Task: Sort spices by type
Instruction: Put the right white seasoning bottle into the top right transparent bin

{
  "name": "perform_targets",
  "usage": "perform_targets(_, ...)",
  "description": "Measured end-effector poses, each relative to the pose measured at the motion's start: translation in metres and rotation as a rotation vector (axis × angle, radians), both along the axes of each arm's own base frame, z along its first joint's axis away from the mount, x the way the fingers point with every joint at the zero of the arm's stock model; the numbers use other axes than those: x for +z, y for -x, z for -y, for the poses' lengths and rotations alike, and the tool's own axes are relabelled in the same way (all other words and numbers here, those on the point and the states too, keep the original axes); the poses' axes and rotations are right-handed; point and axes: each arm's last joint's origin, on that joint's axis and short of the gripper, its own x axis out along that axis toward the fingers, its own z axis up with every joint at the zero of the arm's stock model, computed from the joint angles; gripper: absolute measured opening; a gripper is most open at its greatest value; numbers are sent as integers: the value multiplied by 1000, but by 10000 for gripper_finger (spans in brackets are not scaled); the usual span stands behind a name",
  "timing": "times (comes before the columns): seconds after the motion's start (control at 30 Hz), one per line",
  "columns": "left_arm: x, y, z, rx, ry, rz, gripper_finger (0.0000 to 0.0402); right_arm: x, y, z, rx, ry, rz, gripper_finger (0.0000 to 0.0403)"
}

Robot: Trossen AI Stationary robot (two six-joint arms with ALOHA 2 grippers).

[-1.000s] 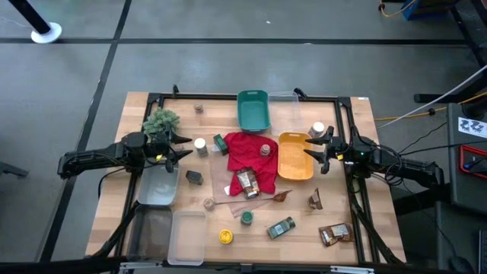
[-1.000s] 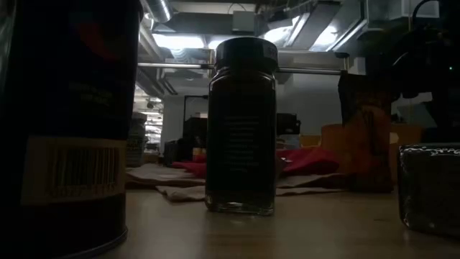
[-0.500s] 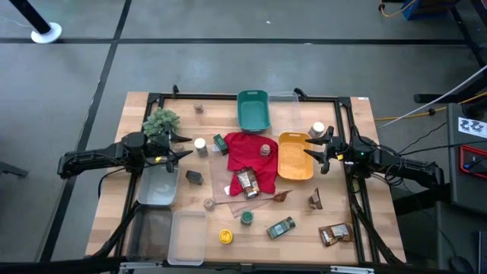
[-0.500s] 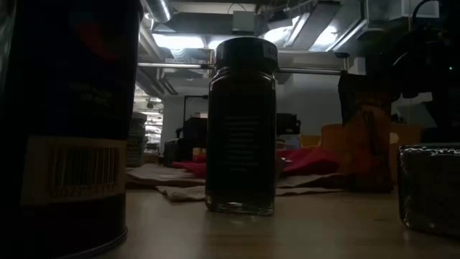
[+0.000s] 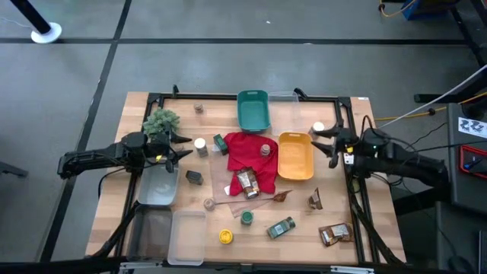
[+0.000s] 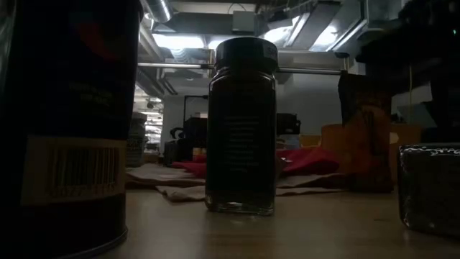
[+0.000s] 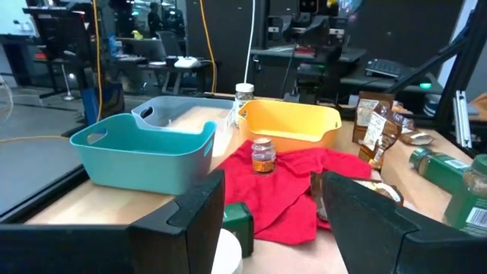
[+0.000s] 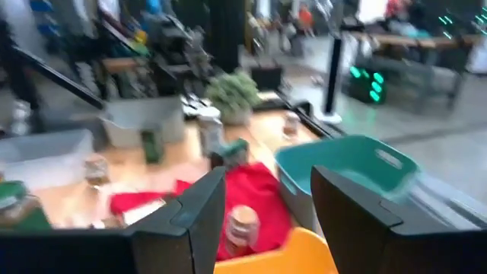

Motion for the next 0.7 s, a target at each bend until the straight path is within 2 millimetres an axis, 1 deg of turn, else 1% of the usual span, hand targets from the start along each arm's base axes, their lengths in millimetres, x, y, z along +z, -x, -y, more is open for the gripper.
perform_targets(0.17, 1, 0, 0, 1, -2, 18, 205, 32, -8, 5, -98, 25, -238, 193)
perform_targets(0.37, 2, 0, 0, 0, -2, 21, 205, 62, -34, 14, -151, 100, -612, 193)
perform_targets(0.47, 2, 0, 0, 0, -2, 23, 205, 70, -52, 18, -139, 133, -801, 193)
perform_targets(0.57, 2, 0, 0, 0, -2, 24, 205, 73, -68, 23, -118, 158, -971, 193)
perform_targets(0.63, 2, 0, 0, 0, -2, 24, 205, 73, -78, 29, -116, 164, -1081, 193)
perform_targets(0.7, 2, 0, 0, 0, -2, 25, 205, 67, -86, 37, -117, 153, -1200, 193)
